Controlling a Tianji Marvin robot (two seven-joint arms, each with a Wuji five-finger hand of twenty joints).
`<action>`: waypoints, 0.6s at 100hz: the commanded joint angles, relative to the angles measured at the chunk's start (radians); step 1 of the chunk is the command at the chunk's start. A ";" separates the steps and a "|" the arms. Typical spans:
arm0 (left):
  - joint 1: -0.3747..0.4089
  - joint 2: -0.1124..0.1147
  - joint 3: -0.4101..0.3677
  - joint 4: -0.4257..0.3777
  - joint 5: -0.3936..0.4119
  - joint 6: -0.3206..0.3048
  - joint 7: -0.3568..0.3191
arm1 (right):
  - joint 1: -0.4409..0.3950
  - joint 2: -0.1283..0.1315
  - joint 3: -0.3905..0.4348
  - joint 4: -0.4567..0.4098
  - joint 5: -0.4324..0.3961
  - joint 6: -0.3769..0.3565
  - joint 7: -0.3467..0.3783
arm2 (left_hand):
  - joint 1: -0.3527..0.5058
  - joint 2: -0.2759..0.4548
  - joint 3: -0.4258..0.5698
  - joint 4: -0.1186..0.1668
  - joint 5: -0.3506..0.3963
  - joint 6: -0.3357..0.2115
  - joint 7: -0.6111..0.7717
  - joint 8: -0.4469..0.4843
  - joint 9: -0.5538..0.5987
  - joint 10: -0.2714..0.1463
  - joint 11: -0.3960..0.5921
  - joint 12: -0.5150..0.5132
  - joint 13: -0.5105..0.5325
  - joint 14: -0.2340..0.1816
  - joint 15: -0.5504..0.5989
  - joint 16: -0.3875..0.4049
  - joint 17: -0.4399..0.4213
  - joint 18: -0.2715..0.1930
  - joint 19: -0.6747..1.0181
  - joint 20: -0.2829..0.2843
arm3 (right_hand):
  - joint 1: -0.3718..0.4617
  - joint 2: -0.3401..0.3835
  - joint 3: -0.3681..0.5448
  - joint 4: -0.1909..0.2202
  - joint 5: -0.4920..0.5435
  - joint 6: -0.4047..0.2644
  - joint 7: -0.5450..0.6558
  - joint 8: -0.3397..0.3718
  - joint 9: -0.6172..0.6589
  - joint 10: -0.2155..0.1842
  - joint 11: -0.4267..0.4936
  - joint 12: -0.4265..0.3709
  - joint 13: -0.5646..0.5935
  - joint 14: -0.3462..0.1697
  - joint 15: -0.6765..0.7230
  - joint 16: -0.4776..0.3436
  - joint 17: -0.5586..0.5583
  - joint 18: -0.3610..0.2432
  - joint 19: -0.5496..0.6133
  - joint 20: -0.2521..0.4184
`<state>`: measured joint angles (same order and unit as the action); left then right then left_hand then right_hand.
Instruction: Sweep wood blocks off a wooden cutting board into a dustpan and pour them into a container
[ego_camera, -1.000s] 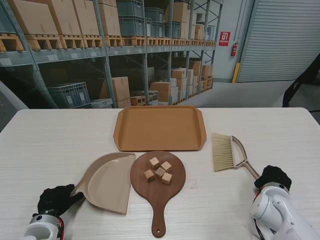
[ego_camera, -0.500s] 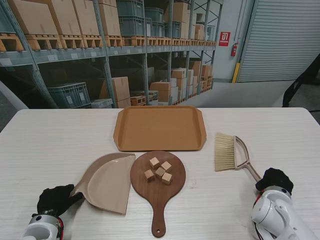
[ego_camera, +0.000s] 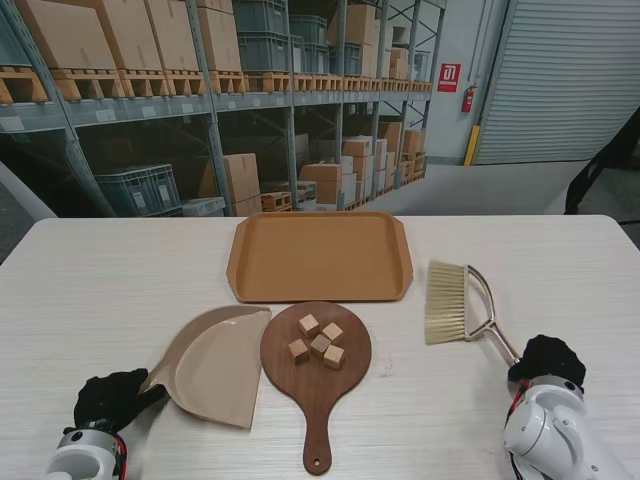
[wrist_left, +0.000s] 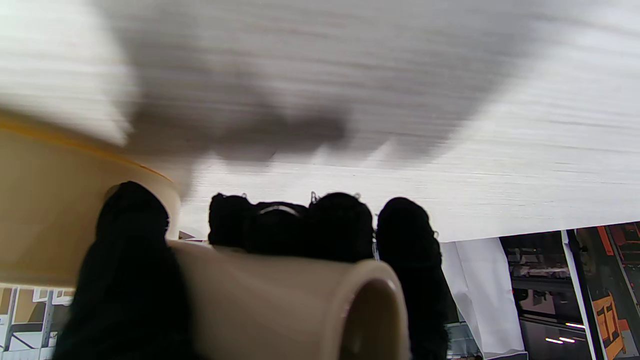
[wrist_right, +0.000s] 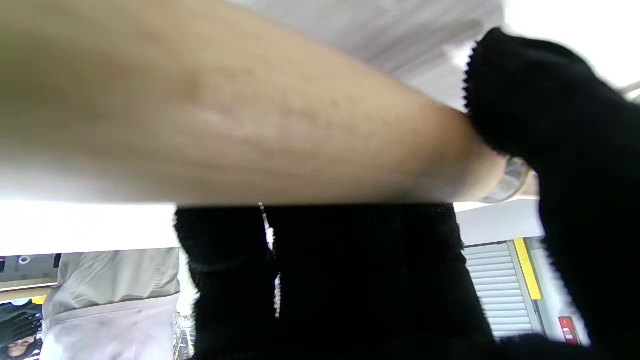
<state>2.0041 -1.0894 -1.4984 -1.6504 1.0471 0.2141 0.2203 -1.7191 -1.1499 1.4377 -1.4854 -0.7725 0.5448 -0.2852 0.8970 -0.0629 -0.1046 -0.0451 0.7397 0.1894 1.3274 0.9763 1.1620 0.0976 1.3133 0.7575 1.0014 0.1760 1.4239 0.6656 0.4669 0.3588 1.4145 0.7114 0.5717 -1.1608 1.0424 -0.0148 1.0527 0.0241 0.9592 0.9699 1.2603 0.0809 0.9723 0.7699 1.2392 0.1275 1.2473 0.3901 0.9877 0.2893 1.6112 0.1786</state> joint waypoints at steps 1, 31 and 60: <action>0.006 -0.002 0.002 0.005 0.001 0.002 -0.020 | -0.007 -0.004 -0.001 -0.010 -0.002 -0.004 0.006 | 0.122 0.184 0.079 0.029 0.087 0.006 0.067 -0.005 0.096 -0.154 0.121 0.025 0.090 -0.144 0.019 -0.011 0.002 0.002 0.057 0.026 | 0.448 0.184 0.528 0.087 0.254 -0.291 0.275 0.092 0.065 -0.043 0.058 0.034 0.067 -0.067 0.080 0.021 0.041 -0.018 0.123 0.027; 0.007 -0.002 0.001 0.005 0.000 0.003 -0.021 | -0.001 -0.021 0.002 -0.006 0.034 -0.012 -0.055 | 0.121 0.183 0.079 0.029 0.089 0.005 0.067 -0.009 0.096 -0.154 0.121 0.025 0.090 -0.144 0.019 -0.011 0.002 0.002 0.057 0.026 | 0.402 0.261 0.528 0.202 0.248 -0.287 0.272 0.109 0.074 -0.027 0.075 0.053 0.065 -0.082 0.164 0.059 0.087 -0.065 0.166 0.065; 0.008 -0.002 0.000 0.005 0.001 0.003 -0.020 | -0.008 -0.038 0.014 -0.020 0.081 -0.031 -0.103 | 0.120 0.183 0.079 0.029 0.090 0.005 0.068 -0.011 0.097 -0.153 0.120 0.024 0.090 -0.144 0.019 -0.011 0.003 0.002 0.057 0.026 | 0.374 0.257 0.528 0.349 0.255 -0.275 0.280 0.123 0.110 -0.008 0.088 0.079 0.061 -0.103 0.290 0.117 0.140 -0.136 0.246 0.117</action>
<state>2.0040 -1.0895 -1.4985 -1.6501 1.0466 0.2145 0.2205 -1.7177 -1.1805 1.4517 -1.4893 -0.6990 0.5136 -0.3934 0.8970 -0.0628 -0.1048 -0.0451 0.7397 0.1894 1.3284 0.9738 1.1620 0.0974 1.3132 0.7574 1.0014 0.1759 1.4238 0.6656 0.4669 0.3588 1.4147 0.7114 0.7377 -1.0301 0.7916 0.2775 1.1169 0.0154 0.9943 1.0500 1.3071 0.0714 1.0394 0.8243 1.2572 0.1079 1.4438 0.4767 1.0616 0.2407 1.6885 0.2667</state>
